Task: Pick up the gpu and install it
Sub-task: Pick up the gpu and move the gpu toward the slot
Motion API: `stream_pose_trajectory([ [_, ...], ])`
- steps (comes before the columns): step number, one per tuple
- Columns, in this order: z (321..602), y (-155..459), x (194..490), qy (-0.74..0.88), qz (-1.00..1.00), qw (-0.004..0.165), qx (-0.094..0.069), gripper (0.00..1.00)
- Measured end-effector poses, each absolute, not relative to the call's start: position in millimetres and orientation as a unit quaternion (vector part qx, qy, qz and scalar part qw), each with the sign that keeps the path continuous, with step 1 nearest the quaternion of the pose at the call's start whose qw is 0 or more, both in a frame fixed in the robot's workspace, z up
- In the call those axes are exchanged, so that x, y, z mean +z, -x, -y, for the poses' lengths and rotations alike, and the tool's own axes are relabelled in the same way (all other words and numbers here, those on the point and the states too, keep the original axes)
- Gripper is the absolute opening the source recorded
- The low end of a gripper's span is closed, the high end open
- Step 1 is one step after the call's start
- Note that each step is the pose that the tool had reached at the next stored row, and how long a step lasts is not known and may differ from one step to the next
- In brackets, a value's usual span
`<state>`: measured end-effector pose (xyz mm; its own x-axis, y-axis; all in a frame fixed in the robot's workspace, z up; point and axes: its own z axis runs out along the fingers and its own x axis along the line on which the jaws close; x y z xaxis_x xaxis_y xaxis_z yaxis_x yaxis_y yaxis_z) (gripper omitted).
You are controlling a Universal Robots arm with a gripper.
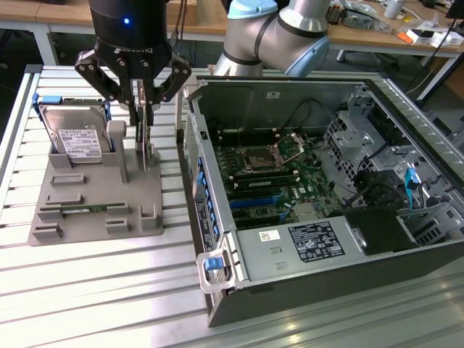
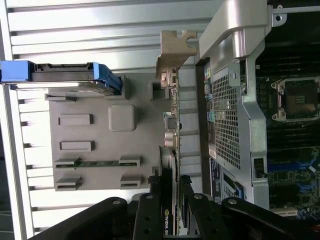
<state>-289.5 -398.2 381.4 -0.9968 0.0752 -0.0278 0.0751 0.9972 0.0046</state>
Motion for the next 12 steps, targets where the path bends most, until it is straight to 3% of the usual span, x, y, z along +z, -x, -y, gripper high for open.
stream_pose_trajectory([
  [12,398.2,289.5,388.0,-0.038,-0.999,0.014,0.002,0.26],
])
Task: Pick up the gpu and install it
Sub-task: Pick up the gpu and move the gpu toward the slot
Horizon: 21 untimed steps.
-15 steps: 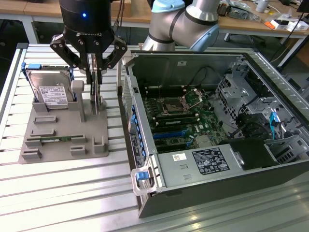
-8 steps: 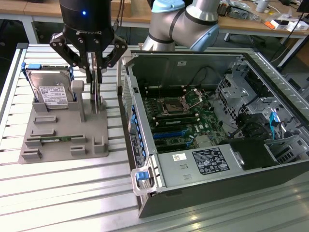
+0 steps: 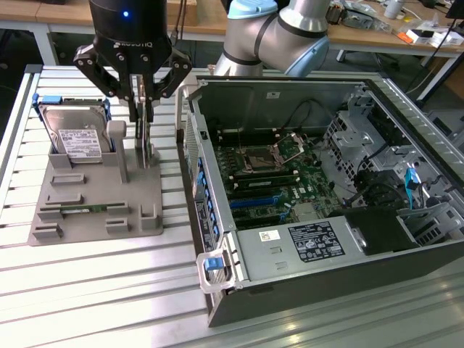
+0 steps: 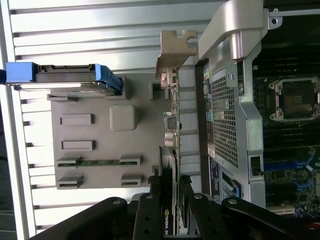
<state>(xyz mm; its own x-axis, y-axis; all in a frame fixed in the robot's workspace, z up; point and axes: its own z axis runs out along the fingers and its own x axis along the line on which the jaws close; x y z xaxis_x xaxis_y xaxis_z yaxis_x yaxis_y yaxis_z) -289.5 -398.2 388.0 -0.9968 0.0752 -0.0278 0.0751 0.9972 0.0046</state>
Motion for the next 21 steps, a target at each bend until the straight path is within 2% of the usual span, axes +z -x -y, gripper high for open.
stream_pose_trajectory([
  [21,398.2,289.5,396.0,-0.038,-0.999,0.014,0.002,0.26],
])
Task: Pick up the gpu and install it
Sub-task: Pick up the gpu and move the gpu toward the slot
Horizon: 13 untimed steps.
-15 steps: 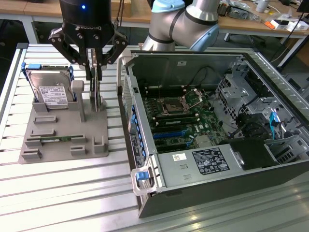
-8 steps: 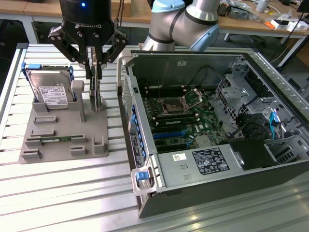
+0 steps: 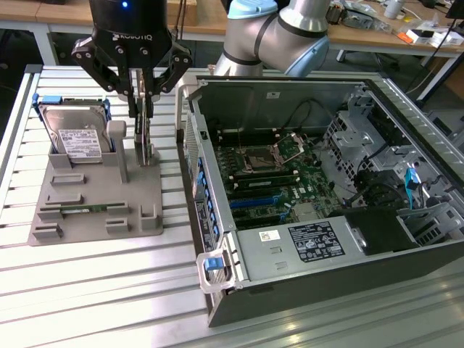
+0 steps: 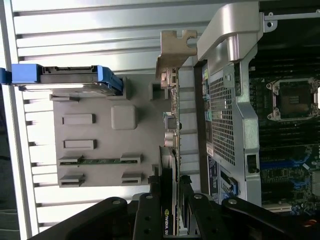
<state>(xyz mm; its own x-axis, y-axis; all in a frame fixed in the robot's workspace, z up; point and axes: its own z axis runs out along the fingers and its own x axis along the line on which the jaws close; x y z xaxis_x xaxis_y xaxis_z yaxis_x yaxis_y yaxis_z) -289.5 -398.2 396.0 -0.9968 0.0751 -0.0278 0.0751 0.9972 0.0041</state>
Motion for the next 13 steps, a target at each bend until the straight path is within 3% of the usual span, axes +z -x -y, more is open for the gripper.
stream_pose_trajectory([
  [13,398.2,289.5,400.7,-0.038,-0.999,0.014,0.001,0.26],
])
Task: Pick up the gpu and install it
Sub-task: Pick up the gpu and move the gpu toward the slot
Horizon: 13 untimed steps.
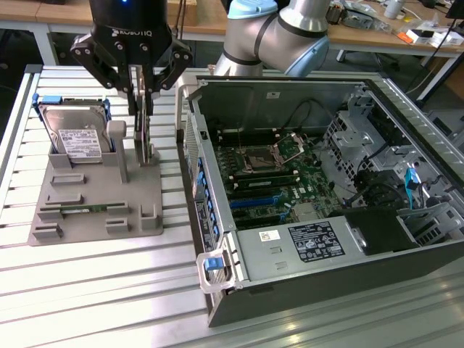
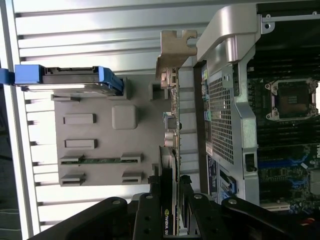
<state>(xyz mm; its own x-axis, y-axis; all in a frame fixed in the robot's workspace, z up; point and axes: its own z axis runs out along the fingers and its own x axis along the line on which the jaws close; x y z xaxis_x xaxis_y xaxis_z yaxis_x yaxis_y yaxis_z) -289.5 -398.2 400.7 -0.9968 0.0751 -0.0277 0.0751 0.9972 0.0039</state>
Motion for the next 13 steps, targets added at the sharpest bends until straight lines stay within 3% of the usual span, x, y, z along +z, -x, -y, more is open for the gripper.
stream_pose_trajectory([
  [13,398.2,289.5,403.9,-0.038,-0.999,0.014,0.001,0.26],
])
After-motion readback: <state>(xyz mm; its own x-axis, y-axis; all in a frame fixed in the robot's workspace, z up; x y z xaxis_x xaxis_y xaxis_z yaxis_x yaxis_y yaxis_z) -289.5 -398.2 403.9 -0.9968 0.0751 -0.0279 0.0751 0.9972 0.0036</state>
